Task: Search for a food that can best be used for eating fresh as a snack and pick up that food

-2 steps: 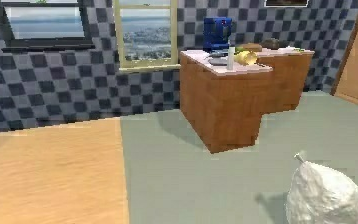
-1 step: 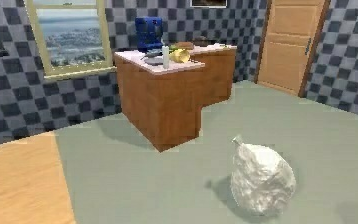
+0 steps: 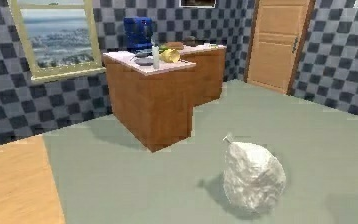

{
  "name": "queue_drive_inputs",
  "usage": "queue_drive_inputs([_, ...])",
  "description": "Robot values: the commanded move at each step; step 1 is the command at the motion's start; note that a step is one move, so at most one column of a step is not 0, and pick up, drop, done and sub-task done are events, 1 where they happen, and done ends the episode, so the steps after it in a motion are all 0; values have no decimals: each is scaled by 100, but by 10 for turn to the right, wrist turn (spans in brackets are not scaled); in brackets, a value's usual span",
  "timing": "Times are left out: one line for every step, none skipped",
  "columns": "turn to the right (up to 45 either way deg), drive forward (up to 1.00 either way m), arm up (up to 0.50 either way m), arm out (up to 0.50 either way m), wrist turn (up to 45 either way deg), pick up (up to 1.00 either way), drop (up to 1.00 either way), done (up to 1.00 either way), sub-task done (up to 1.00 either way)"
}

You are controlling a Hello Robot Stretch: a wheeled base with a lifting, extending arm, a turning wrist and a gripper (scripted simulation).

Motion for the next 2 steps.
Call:
queue_drive_inputs([0, 100, 0, 0, 0, 0, 0, 0, 0])
queue_drive_inputs([0, 70, 0, 0, 0, 0, 0, 0, 0])
